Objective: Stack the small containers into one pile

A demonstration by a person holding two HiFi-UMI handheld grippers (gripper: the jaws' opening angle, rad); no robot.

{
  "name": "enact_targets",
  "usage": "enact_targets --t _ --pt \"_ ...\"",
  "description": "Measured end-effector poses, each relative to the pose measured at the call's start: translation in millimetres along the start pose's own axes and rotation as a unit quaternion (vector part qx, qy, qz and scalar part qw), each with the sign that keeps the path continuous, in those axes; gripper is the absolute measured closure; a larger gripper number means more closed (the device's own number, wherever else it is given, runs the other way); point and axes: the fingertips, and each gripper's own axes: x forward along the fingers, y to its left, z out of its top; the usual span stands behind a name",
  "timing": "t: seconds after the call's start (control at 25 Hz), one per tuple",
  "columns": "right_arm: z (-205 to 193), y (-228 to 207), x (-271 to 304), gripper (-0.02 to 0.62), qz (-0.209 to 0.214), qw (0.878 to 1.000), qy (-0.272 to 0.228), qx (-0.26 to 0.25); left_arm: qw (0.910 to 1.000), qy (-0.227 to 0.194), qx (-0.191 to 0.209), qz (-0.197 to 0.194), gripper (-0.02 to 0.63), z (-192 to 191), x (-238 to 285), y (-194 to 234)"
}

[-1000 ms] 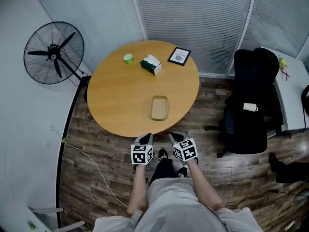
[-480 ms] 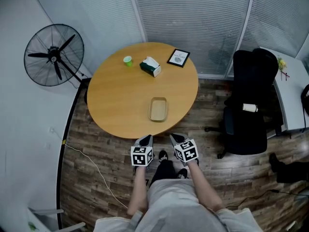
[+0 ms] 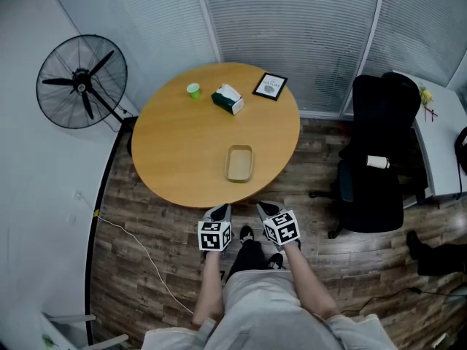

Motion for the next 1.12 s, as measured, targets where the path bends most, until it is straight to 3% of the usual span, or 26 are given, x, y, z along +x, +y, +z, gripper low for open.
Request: enact_targets --t 1.12 --pt "-2.0 8.4 1.2 0.597 0.015 1.0 0.004 -0.002 1.0 0.002 -0.002 0.005 0.601 -4.0 -4.5 3.7"
